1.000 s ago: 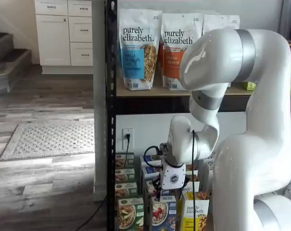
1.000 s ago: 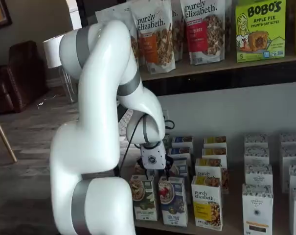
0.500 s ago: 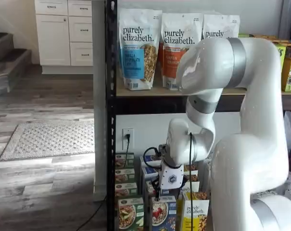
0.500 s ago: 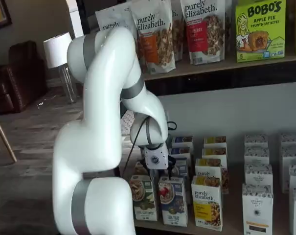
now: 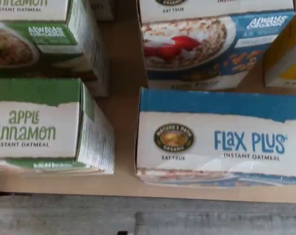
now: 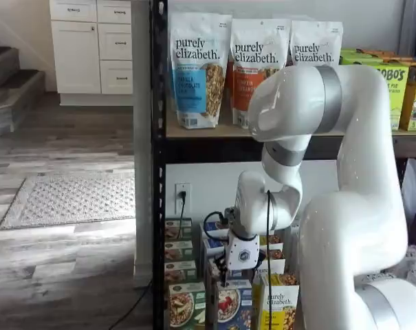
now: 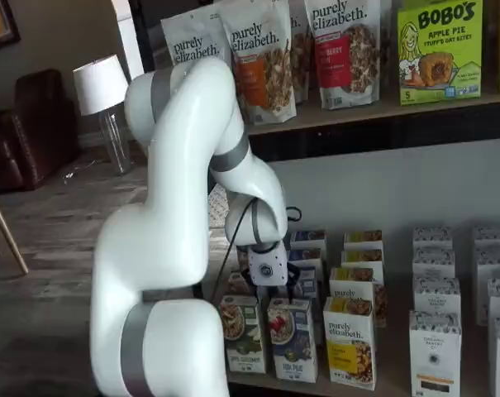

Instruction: Pick up the blue and white box that is on the bottom shelf, the second box from the left

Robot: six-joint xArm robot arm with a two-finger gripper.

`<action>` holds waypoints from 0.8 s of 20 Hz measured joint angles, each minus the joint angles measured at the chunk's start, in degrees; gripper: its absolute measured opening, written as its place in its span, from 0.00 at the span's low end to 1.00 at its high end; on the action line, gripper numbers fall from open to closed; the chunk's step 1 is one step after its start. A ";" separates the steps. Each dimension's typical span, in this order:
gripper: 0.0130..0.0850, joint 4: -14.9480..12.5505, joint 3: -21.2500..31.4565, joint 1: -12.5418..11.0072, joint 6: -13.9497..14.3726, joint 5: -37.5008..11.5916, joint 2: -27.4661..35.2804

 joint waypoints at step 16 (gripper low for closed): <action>1.00 2.79 -6.05 -0.74 -3.38 0.68 5.12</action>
